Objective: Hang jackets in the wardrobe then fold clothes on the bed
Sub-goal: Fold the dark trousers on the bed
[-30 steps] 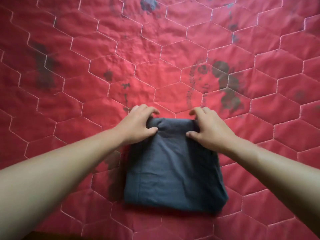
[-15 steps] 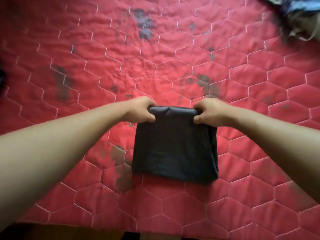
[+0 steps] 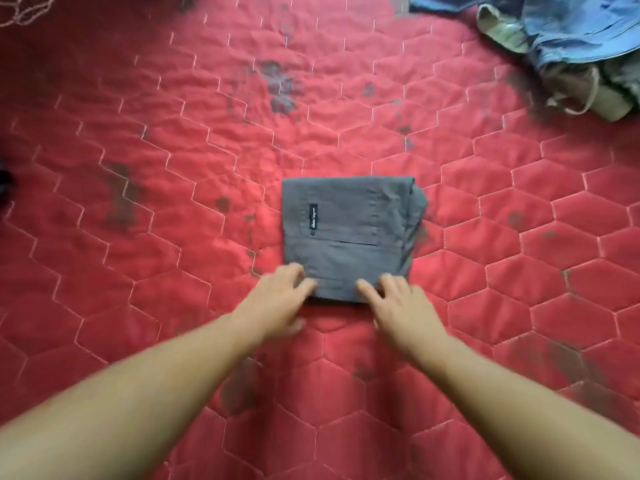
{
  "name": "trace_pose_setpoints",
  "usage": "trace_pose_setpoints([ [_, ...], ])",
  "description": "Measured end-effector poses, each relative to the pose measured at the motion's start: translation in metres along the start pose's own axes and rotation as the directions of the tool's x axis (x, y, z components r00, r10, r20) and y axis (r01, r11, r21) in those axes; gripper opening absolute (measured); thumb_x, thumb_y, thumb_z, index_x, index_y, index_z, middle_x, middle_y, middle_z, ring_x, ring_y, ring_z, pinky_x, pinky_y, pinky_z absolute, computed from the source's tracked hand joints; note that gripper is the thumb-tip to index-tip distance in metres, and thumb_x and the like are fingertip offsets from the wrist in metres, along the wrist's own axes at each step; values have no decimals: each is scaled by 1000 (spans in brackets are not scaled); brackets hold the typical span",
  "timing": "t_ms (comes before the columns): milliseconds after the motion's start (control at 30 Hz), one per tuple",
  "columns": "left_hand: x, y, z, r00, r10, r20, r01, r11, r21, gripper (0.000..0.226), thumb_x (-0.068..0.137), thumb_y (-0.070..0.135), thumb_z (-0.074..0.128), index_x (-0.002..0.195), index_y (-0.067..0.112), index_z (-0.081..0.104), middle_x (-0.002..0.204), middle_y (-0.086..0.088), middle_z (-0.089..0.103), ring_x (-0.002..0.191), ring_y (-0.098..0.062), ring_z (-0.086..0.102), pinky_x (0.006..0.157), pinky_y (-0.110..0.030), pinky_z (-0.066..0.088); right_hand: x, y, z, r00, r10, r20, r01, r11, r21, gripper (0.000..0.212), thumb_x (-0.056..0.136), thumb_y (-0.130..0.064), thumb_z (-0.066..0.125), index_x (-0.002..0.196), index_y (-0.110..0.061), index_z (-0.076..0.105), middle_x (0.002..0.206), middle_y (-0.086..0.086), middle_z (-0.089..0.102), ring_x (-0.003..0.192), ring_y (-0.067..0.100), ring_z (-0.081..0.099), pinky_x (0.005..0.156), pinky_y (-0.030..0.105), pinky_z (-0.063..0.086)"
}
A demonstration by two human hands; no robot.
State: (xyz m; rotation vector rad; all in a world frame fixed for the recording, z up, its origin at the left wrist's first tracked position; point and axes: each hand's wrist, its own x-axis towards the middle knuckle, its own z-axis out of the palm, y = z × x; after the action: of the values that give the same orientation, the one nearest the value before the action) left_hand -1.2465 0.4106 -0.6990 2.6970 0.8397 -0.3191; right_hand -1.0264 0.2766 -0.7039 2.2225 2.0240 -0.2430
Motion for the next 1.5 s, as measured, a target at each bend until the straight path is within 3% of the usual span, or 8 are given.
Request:
trace_pose_setpoints([
  [67, -20, 12, 35, 1000, -25, -4, 25, 999, -23, 63, 74, 45, 65, 131, 18, 60, 124, -11, 52, 108, -33, 57, 86, -47, 53, -26, -21, 28, 995, 25, 97, -30, 999, 43, 69, 70, -38, 78, 135, -25, 58, 117, 14, 57, 112, 37, 58, 74, 46, 52],
  [233, 31, 20, 24, 911, -275, -308, 212, 952, -221, 53, 94, 39, 36, 140, 19, 54, 146, -12, 45, 136, -33, 43, 106, -48, 40, 22, -18, 19, 954, 128, -270, -67, 972, 225, 39, 93, -35, 56, 127, -18, 64, 126, 13, 58, 117, 37, 57, 88, 48, 47],
  [400, 80, 6, 57, 930, -247, -273, 239, 969, -61, 71, 99, 52, 27, 161, 20, 16, 168, -20, 4, 156, -33, 0, 126, -50, 11, 80, 3, 50, 987, 136, -87, -127, 987, 93, 76, 98, -65, 30, 160, -20, 28, 169, 15, 14, 156, 36, 7, 122, 63, 12],
  [633, 84, -2, 66, 954, -246, -170, 242, 969, -42, 78, 95, 62, 26, 162, 22, 18, 168, -18, -3, 156, -31, -4, 126, -46, 8, 85, 8, 58, 989, 146, -1, -145, 986, 82, 81, 95, -73, 25, 162, -29, 19, 171, 14, 2, 157, 34, -1, 123, 60, 8],
  [800, 104, -9, 27, 923, -241, -299, 233, 970, -64, 65, 95, 53, 32, 148, 19, 49, 160, -20, 30, 150, -36, 25, 121, -50, 21, 108, 29, 21, 971, 155, -182, -125, 979, 164, 56, 98, -56, 37, 139, -26, 59, 153, 14, 47, 138, 38, 44, 103, 53, 36],
  [1000, 157, -31, 43, 919, -269, -289, 288, 957, 26, 72, 99, 60, 29, 162, 29, 11, 169, -16, -3, 156, -33, -5, 125, -55, 4, 163, 49, 47, 985, 150, -88, -145, 988, 60, 74, 95, -75, 20, 161, -42, 8, 171, 5, -7, 156, 37, -12, 116, 74, -4],
  [1300, 147, -34, 27, 940, -302, -160, 310, 951, 27, 77, 93, 68, 20, 161, 34, 6, 168, -16, -13, 155, -32, -14, 125, -55, 1, 154, 52, 37, 976, 215, 44, -218, 972, 87, 79, 91, -81, 15, 160, -45, 2, 170, 6, -16, 154, 38, -19, 115, 75, -5],
  [1500, 100, -34, 60, 913, -375, -160, 351, 922, -162, 79, 93, 71, 29, 160, 42, -1, 167, -13, -19, 156, -28, -12, 126, -46, -1, 118, 59, 58, 967, 251, 42, -255, 957, 141, 80, 92, -80, 21, 160, -45, -1, 170, 3, -18, 154, 35, -20, 117, 72, -4],
])
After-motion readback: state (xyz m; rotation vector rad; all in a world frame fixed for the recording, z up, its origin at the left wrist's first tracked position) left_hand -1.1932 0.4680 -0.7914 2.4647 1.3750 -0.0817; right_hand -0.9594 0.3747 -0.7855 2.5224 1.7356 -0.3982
